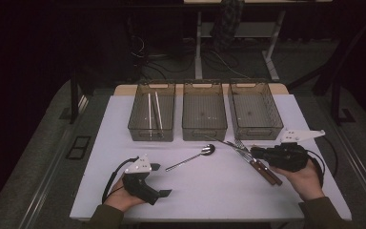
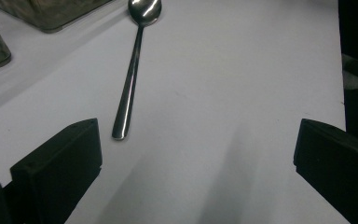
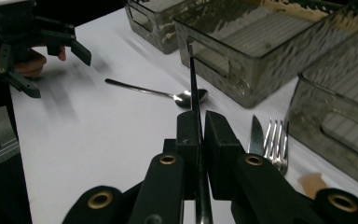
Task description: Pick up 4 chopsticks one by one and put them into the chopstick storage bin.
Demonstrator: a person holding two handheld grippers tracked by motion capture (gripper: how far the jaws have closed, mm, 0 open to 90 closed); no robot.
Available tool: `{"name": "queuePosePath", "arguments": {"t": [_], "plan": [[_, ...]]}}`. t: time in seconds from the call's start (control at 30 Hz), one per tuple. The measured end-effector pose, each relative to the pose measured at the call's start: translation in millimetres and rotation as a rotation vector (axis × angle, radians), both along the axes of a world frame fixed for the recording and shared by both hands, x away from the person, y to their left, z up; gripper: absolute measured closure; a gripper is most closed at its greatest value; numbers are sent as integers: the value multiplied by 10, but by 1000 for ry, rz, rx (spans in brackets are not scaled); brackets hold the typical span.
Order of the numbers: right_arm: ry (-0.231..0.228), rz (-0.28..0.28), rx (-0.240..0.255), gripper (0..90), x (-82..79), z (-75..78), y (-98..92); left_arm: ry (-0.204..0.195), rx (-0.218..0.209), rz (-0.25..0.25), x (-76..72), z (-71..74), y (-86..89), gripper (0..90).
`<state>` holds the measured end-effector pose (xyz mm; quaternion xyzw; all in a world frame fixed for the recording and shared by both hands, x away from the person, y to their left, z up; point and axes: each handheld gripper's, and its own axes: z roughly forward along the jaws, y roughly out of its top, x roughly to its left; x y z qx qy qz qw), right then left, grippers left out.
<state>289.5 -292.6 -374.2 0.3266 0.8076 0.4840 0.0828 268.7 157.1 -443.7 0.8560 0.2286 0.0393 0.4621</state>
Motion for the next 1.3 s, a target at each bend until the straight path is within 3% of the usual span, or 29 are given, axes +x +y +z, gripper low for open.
{"name": "queuePosePath", "arguments": {"t": [0.5, 0.83, 1.07, 1.3], "plan": [[-56, 22, 26, 845, 286, 186, 367, 3, -3, 1, 2, -4, 0, 0], [-73, 24, -11, 845, 583, 272, 786, 6, -8, 1, 1, -3, 1, 0], [-71, 20, 4, 845, 821, 352, 1064, 0, -12, 19, 3, -5, 5, 10], [-56, 7, -16, 845, 1075, 348, 1384, 5, -12, 25, 2, -8, -3, 12]]}}
